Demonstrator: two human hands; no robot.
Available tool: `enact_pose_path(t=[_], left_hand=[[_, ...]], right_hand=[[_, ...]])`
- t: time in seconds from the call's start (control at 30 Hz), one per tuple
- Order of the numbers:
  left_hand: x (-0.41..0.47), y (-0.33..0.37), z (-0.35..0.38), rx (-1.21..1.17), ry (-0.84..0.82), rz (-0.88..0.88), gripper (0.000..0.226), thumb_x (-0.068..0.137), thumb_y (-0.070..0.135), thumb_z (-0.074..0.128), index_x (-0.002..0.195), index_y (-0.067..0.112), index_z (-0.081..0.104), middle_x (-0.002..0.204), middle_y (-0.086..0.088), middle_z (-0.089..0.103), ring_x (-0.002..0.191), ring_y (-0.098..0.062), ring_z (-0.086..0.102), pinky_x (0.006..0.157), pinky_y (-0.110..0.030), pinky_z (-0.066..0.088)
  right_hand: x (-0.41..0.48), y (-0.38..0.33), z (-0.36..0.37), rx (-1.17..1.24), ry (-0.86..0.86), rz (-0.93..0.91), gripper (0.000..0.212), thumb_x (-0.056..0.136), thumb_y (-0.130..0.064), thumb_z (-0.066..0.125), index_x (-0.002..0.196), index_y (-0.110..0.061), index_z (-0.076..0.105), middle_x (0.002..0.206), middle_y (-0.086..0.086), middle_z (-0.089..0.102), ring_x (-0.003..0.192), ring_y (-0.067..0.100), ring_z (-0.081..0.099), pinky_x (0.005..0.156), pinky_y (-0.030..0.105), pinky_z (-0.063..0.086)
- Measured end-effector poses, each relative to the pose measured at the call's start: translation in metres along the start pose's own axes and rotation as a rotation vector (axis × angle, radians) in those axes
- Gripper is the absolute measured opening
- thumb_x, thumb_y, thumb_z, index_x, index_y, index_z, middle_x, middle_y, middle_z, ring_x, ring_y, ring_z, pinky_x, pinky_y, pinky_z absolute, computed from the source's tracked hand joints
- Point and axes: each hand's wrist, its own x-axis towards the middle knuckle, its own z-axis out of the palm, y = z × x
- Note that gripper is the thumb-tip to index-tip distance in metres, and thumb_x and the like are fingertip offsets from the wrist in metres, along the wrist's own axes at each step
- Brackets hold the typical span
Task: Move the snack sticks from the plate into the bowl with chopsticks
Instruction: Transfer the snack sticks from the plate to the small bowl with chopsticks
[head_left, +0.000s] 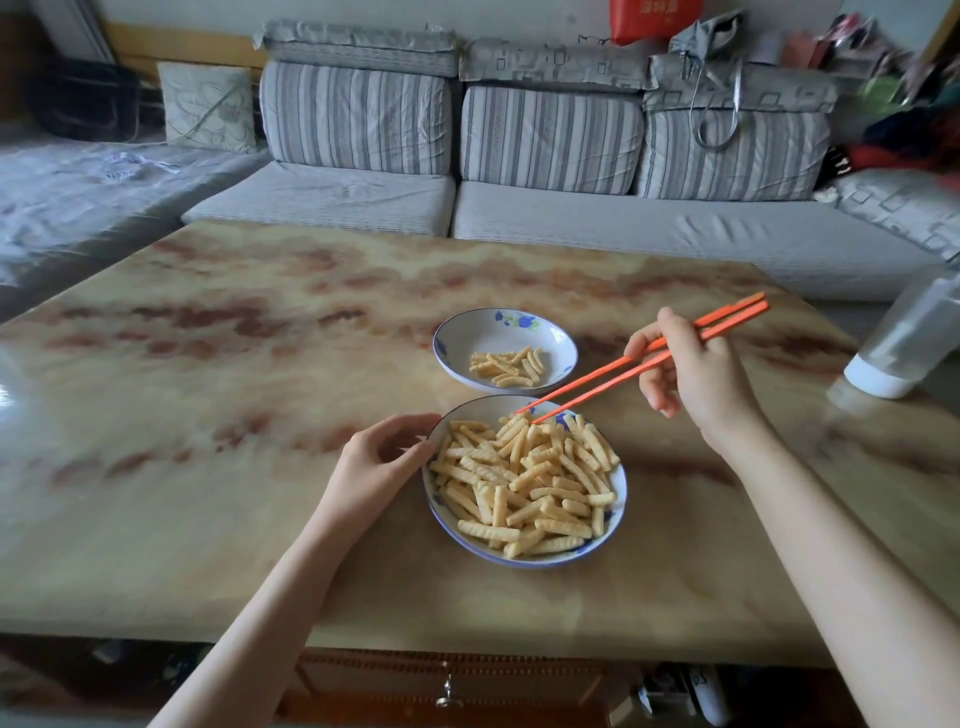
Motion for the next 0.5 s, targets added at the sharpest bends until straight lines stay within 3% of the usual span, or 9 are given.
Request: enact_pose_path(t=[0.1,0.27,0.5], left_hand=[[-0.0001,0.0,-0.0003,-0.005,0.0,-0.002,0.046,0.067,0.047,0.058,0.106,0.028,0.073,0.099,0.015,0.074,0.095,-0.008,0.069,0.091,-0.03,0.054],[-0.0004,0.0004,0.0009,-0.004,0.013,-0.001,0.032,0.076,0.03,0.061,0.105,0.026,0.073,0.098,0.014,0.074,0.095,-0.009,0.069,0.09,-0.029,0.054],[0.0008,-0.0028,0.0001,-0.022,-0.002,-0.003,0.041,0.069,0.042,0.059,0.106,0.028,0.073,0.1,0.012,0.074,0.097,-0.012,0.069,0.092,-0.033,0.054]], right_hand=[[-0.0012,0.0026,0.0051,0.001,-0.021,0.003,0.049,0.105,-0.023,0.029,0.069,-0.004,0.056,0.032,0.004,0.043,0.028,0.017,0.032,0.035,0.019,0.026],[-0.0019,0.0032,0.003,0.079,0.075,0.011,0.048,0.104,-0.023,0.029,0.066,-0.007,0.054,0.033,0.005,0.044,0.028,0.017,0.035,0.034,0.019,0.027],[0.0071,0.0039,-0.0007,0.199,0.29,0.038,0.044,0.1,-0.022,0.031,0.065,-0.008,0.053,0.034,0.004,0.046,0.028,0.017,0.036,0.035,0.016,0.025]])
